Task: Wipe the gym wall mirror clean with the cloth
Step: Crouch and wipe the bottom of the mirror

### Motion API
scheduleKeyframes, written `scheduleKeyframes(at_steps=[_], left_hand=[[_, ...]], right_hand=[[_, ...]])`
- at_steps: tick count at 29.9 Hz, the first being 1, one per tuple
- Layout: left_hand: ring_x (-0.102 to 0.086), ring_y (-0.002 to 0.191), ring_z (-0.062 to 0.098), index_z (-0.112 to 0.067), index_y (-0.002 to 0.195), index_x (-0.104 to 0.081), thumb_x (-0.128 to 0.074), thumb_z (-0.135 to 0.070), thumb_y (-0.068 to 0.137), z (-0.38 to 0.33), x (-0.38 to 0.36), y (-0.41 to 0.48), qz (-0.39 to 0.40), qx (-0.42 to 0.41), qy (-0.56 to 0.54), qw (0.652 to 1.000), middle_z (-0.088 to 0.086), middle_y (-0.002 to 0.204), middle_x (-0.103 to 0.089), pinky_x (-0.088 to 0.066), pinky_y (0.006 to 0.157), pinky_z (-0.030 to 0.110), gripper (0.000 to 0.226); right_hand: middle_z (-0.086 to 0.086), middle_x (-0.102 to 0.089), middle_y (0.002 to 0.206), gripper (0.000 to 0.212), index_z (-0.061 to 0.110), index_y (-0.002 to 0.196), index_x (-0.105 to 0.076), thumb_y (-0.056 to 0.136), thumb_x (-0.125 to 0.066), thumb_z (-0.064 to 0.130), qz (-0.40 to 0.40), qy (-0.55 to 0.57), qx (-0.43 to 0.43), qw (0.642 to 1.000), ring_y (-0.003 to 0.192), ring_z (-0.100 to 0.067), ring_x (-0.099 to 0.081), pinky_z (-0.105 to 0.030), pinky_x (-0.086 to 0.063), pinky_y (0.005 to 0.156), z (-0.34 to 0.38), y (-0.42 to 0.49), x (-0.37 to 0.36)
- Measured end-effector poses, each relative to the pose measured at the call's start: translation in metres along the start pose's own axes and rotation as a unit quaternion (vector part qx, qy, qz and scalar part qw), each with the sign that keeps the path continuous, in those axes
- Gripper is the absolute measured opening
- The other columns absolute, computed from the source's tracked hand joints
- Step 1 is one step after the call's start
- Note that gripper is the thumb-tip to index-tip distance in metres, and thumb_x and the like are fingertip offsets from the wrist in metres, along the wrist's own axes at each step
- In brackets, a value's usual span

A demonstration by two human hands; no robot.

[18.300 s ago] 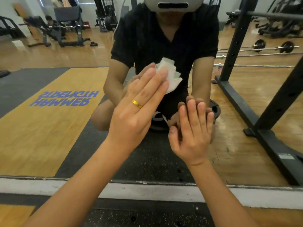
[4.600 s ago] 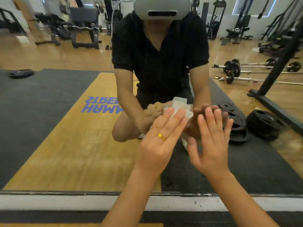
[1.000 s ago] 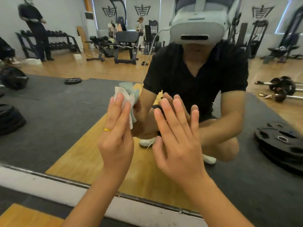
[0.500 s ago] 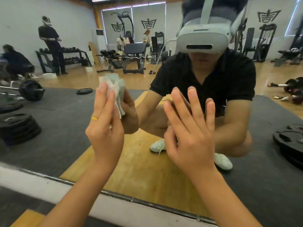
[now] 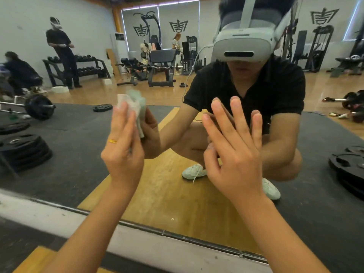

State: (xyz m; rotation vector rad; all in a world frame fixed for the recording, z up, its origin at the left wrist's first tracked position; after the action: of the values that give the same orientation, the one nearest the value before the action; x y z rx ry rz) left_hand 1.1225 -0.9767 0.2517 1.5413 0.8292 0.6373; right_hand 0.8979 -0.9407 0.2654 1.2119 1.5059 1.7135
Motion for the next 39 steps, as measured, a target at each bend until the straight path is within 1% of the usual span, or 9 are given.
scheduleKeyframes(at_steps=[5,9,12,15,19,24,28,32,39], left_hand=[[-0.061,0.129,0.038,0.005,0.131,-0.063,-0.061,0.004,0.102,0.002,0.003,0.009,0.043,-0.060,0.025,0.997,0.019,0.141,-0.056,-0.053,0.106,0.038,0.030],[-0.056,0.136,0.015,0.003,0.136,-0.062,-0.056,-0.005,0.106,0.073,0.037,0.017,-0.014,0.086,0.018,0.996,0.015,0.147,-0.056,-0.048,0.110,0.027,0.031],[-0.051,0.137,0.003,0.004,0.137,-0.061,-0.057,-0.002,0.105,0.069,0.039,0.010,-0.011,0.077,0.028,0.997,0.017,0.147,-0.055,-0.044,0.108,0.017,0.033],[-0.058,0.134,0.015,0.004,0.135,-0.062,-0.060,0.005,0.101,0.041,0.025,0.003,0.005,0.017,0.034,0.999,0.019,0.144,-0.056,-0.044,0.107,0.015,0.034],[-0.061,0.128,0.039,0.006,0.132,-0.063,-0.063,0.011,0.097,0.059,0.025,-0.006,0.057,-0.074,0.053,0.994,0.021,0.142,-0.056,-0.049,0.110,0.033,0.035],[-0.061,0.130,0.029,0.004,0.138,-0.060,-0.058,-0.006,0.106,0.131,0.063,-0.023,0.006,0.070,0.083,0.994,0.016,0.146,-0.056,-0.045,0.109,0.018,0.033],[-0.056,0.136,0.031,0.002,0.138,-0.060,-0.053,-0.001,0.106,0.128,0.053,-0.030,-0.034,0.120,0.074,0.989,0.013,0.149,-0.052,-0.045,0.112,0.023,0.033],[-0.054,0.137,0.036,0.001,0.140,-0.057,-0.053,0.002,0.106,0.126,0.049,-0.033,-0.057,0.124,0.066,0.988,0.013,0.149,-0.051,-0.046,0.114,0.031,0.035],[-0.055,0.136,0.038,0.001,0.138,-0.057,-0.054,0.004,0.105,0.135,0.050,-0.033,-0.035,0.096,0.048,0.994,0.021,0.146,-0.054,-0.050,0.110,0.041,0.033]], right_hand=[[-0.011,-0.046,0.157,0.046,0.008,0.141,-0.061,0.096,-0.051,0.006,-0.037,0.005,-0.010,0.999,0.152,-0.037,-0.032,-0.056,-0.009,0.127,0.002,0.000,0.002],[-0.016,-0.045,0.156,0.046,0.005,0.138,-0.063,0.094,-0.052,0.004,-0.057,0.033,-0.042,0.997,0.151,-0.042,-0.032,-0.062,-0.010,0.125,0.012,-0.001,-0.004],[-0.016,-0.043,0.157,0.049,0.004,0.142,-0.059,0.093,-0.052,0.006,-0.025,0.055,-0.025,0.998,0.152,-0.041,-0.030,-0.063,-0.011,0.125,0.031,-0.008,-0.021],[-0.013,-0.043,0.159,0.052,0.007,0.145,-0.056,0.093,-0.052,0.012,0.036,0.060,0.014,0.997,0.155,-0.035,-0.026,-0.057,-0.005,0.127,0.055,-0.021,-0.046],[-0.008,-0.041,0.160,0.053,0.011,0.146,-0.056,0.093,-0.051,0.015,0.061,0.029,0.000,0.998,0.156,-0.031,-0.022,-0.053,-0.001,0.128,0.062,-0.030,-0.063],[-0.009,-0.042,0.160,0.052,0.010,0.146,-0.056,0.094,-0.051,0.012,0.059,0.031,-0.006,0.998,0.156,-0.033,-0.022,-0.058,-0.004,0.127,0.062,-0.031,-0.064],[-0.013,-0.042,0.159,0.050,0.008,0.142,-0.060,0.092,-0.053,0.010,0.043,0.048,0.011,0.998,0.155,-0.037,-0.026,-0.060,-0.006,0.126,0.076,-0.029,-0.063],[-0.009,-0.040,0.160,0.055,0.009,0.146,-0.055,0.091,-0.055,0.013,0.085,0.052,0.133,0.986,0.154,-0.032,-0.027,-0.053,-0.003,0.128,0.121,-0.013,-0.089],[-0.010,-0.039,0.162,0.054,0.008,0.144,-0.059,0.091,-0.055,0.016,0.121,-0.049,0.162,0.978,0.155,-0.032,-0.025,-0.055,-0.006,0.128,0.127,-0.004,-0.123]])
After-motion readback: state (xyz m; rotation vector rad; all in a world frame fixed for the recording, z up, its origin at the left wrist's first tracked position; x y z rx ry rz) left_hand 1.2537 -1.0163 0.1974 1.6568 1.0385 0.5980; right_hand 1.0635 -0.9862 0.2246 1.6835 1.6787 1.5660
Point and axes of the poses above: each hand's wrist, its own y-axis towards the middle knuckle, its own x-axis out of the back of the hand, z = x × y, the point moved 9 cm from there along y, towards the middle knuckle
